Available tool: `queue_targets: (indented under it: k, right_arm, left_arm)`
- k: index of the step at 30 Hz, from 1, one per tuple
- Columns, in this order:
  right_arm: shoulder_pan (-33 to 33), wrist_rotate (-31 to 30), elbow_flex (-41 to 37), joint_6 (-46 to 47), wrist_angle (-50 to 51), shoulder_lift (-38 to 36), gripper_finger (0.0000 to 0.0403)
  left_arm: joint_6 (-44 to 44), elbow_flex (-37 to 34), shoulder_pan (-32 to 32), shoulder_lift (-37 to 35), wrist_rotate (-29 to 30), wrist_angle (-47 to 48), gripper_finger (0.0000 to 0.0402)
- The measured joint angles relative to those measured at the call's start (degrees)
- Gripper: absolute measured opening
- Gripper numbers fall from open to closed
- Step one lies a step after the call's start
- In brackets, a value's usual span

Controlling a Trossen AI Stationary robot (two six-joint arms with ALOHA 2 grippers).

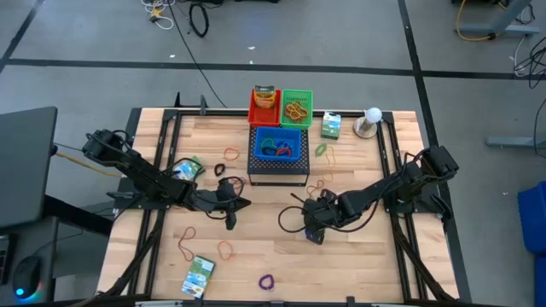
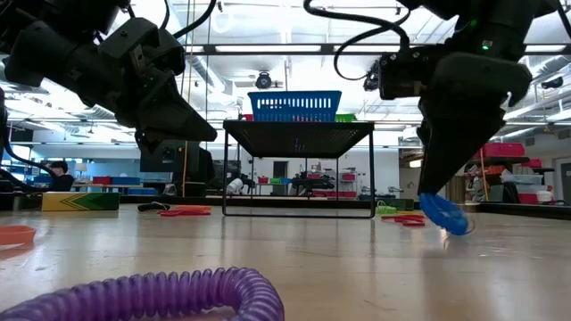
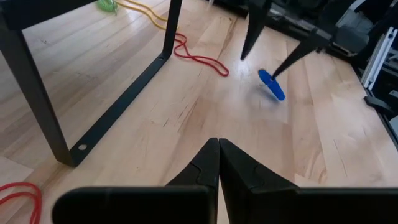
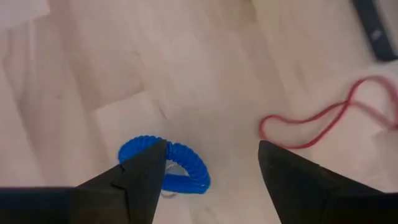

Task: Pick & Place Office Desk Supplies
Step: Put the blue spring keychain into the blue bin on the shelf

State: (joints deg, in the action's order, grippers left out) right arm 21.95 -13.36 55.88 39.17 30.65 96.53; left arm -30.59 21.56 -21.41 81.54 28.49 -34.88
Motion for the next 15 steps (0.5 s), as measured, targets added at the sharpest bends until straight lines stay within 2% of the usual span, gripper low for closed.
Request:
queue_targets:
  k: [9, 15]
  right_arm:
    - [3.8, -8.5, 0.1, -10.9, -0.2, 0.0, 0.0263]
    - [6.6, -13.5, 0.1, -12.4, -0.4, 0.0, 0.0263]
  left_arm:
    - [0.0, 0.0, 0.0, 0.0, 0.0, 0.0, 0.001]
    - [0.0, 0.0, 0.0, 0.0, 0.0, 0.0, 0.001]
